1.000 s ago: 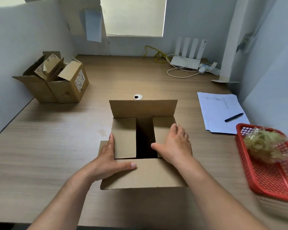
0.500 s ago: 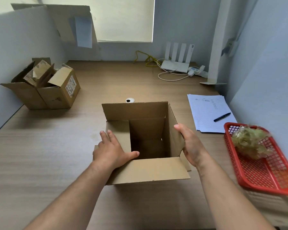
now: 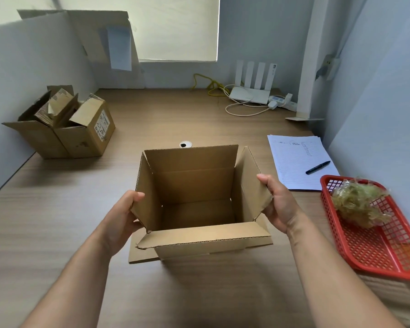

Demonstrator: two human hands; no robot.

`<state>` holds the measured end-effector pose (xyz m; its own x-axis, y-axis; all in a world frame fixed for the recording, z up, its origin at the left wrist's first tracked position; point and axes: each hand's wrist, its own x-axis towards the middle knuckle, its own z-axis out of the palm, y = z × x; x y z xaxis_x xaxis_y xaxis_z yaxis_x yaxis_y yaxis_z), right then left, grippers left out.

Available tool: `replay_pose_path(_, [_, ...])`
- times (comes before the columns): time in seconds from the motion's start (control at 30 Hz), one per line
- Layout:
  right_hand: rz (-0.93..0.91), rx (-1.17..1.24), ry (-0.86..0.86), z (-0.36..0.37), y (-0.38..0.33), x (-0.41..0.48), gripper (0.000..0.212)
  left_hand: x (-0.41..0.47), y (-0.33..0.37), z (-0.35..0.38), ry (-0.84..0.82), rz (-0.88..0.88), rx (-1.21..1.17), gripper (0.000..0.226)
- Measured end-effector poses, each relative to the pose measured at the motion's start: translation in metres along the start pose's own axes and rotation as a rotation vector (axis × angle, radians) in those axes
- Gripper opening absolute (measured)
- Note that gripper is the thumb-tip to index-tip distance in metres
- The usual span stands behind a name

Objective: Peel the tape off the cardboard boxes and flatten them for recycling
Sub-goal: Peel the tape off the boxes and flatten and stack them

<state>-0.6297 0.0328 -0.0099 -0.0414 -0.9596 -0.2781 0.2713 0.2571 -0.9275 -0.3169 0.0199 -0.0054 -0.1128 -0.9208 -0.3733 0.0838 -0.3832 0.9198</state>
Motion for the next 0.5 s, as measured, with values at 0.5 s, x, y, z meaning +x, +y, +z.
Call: replay_pose_path(0.5, [0.280, -0.129, 0.090, 0.011, -0.008, 0.010, 0.083, 0.023, -0.004, -0.005, -0.030, -0.267, -0.063, 0.105])
